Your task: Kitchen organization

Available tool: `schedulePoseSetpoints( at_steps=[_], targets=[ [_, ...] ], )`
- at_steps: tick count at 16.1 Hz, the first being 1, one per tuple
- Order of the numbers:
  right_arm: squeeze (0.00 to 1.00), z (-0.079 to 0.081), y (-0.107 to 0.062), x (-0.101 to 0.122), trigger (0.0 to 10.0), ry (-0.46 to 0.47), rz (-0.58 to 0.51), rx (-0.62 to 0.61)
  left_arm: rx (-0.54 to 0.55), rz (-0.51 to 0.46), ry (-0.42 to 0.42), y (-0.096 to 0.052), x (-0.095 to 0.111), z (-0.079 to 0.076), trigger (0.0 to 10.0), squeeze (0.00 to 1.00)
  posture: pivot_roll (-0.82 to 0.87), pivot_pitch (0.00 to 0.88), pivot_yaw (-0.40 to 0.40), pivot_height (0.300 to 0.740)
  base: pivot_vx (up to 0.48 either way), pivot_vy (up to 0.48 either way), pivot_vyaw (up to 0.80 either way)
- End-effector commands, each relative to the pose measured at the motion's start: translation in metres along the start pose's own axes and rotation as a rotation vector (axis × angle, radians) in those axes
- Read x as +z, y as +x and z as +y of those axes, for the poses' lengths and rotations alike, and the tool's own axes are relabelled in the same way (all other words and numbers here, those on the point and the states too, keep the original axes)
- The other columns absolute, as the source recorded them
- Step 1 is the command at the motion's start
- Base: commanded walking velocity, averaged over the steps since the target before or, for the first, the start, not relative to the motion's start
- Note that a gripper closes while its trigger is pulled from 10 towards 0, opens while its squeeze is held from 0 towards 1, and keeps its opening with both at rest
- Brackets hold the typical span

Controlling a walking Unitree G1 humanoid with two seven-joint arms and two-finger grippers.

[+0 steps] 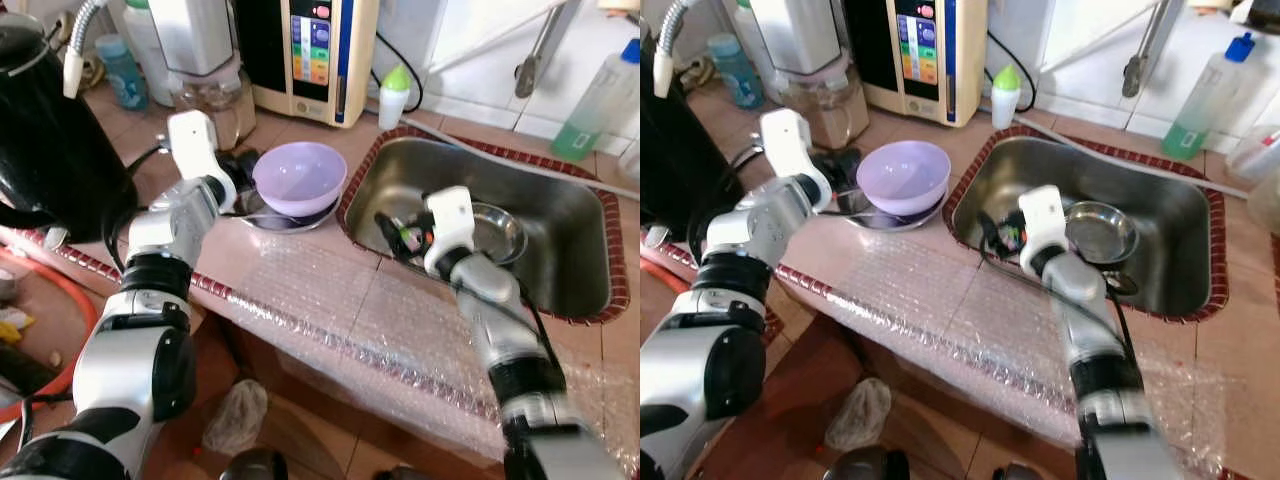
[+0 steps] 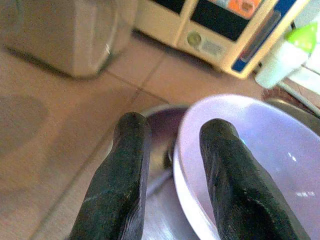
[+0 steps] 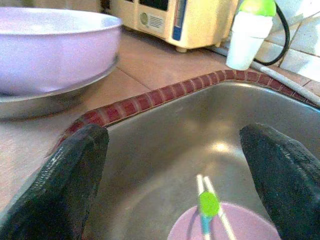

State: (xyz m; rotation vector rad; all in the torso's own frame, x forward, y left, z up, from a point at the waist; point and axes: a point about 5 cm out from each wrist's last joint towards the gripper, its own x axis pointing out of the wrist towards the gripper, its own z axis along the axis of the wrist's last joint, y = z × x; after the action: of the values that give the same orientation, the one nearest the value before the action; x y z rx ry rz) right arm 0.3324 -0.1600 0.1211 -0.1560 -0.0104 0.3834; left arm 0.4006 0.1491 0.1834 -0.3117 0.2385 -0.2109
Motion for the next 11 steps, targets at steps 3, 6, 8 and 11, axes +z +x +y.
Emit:
schedulePoseSetpoints(
  at_steps=[3, 6, 8, 11],
  targets=[
    [0.00, 0.014, -0.012, -0.007, 10.0, 0.014, 0.018, 0.020, -0.037, 0.046, 0.012, 0.004, -0.002, -0.010, 10.0, 1.00, -0.05, 0.053, 0.076, 0.740, 0.000, 0.000, 0.00],
    [0.00, 0.026, -0.023, -0.006, 10.0, 0.029, 0.038, 0.028, -0.057, 0.108, 0.006, 0.007, -0.009, -0.015, 10.0, 1.00, -0.06, 0.053, 0.087, 0.740, 0.000, 0.000, 0.00],
    [0.00, 0.030, -0.024, -0.007, 10.0, 0.031, 0.047, 0.033, -0.068, 0.138, 0.003, 0.008, -0.013, -0.018, 10.0, 1.00, -0.06, 0.052, 0.093, 0.740, 0.000, 0.000, 0.00],
    [0.00, 0.036, -0.026, -0.006, 10.0, 0.016, 0.066, 0.053, -0.066, 0.185, -0.015, 0.009, -0.023, -0.015, 0.0, 0.00, -0.05, 0.049, 0.100, 0.740, 0.000, 0.000, 0.00]
  ],
)
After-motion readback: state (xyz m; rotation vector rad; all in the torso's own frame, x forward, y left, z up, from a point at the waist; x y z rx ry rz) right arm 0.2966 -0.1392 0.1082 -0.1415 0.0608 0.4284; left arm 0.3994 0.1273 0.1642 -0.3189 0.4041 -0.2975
